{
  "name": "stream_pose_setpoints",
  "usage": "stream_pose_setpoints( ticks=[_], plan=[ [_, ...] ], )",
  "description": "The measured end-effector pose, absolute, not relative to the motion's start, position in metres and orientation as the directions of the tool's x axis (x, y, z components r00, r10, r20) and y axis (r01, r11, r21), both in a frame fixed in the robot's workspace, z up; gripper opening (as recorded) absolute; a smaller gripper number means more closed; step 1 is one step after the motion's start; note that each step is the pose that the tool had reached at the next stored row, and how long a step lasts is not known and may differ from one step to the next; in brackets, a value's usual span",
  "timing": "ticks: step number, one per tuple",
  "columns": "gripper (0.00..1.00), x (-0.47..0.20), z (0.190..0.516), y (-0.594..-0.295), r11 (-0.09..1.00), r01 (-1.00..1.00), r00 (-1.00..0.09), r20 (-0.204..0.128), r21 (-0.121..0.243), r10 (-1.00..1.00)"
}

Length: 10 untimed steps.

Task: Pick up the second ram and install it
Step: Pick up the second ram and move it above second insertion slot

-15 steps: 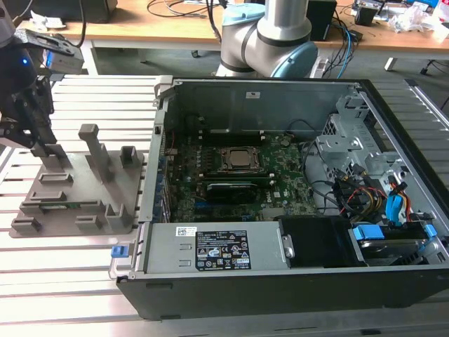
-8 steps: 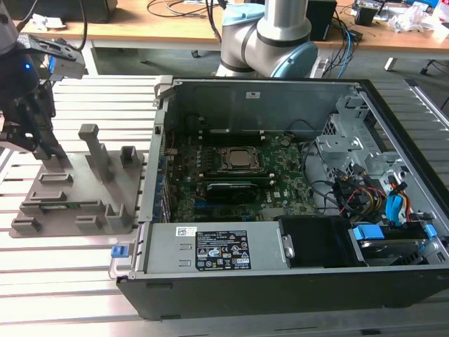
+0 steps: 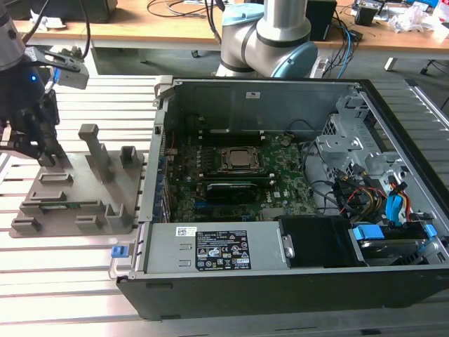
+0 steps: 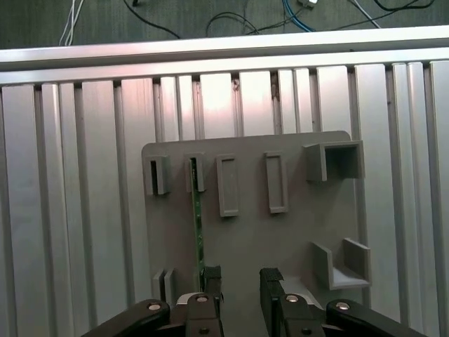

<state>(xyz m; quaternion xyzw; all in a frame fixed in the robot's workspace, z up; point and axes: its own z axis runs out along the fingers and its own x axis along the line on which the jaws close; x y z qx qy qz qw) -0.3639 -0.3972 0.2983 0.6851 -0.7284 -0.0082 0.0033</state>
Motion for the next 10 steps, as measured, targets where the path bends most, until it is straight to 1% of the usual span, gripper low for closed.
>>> stream_pose_setpoints(
  ticks=[10],
  plan=[
    [0.36,-0.364,0.280,-0.397,0.061,-0.998,-0.061,-0.006,0.016,-0.998]
  ],
)
